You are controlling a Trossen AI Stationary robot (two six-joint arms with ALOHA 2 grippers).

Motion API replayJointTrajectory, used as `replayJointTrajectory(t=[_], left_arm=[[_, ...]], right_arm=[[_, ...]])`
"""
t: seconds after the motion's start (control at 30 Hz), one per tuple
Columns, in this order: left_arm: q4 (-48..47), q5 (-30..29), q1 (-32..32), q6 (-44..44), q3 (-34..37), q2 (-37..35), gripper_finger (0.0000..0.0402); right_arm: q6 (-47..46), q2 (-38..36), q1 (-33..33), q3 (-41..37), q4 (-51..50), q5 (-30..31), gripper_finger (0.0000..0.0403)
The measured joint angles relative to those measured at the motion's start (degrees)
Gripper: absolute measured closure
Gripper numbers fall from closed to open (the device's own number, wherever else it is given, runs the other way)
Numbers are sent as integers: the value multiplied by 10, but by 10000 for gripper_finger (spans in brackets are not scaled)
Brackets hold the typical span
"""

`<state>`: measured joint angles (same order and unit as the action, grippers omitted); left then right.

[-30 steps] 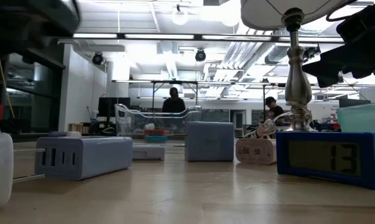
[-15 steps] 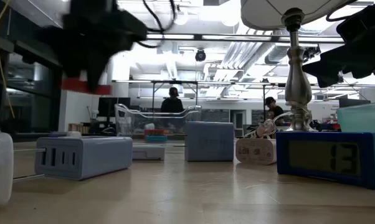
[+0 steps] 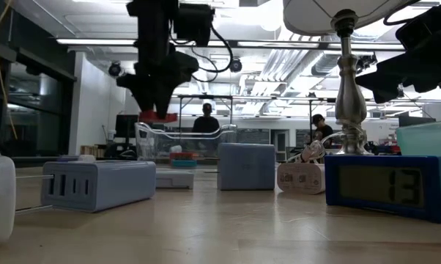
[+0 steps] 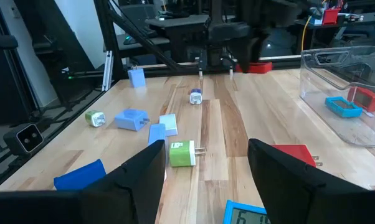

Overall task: Pick & Place Office items
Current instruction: Put the red digital clock into the transparent bin

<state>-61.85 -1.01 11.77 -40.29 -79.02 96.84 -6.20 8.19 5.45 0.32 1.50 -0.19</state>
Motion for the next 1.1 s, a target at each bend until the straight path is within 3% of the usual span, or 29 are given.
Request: replayJointTrajectory(t=[0.3, 0.57, 1.1], left_arm=[[10, 32, 100, 144, -36, 0, 241], [-42, -13, 149, 257, -121, 0, 240], [-34, -23, 265, 405, -151, 72, 240]], right_arm=[[0, 0, 0, 0, 0, 0, 188], [0, 0, 0, 0, 0, 0, 188], [0, 0, 0, 0, 0, 0, 188]])
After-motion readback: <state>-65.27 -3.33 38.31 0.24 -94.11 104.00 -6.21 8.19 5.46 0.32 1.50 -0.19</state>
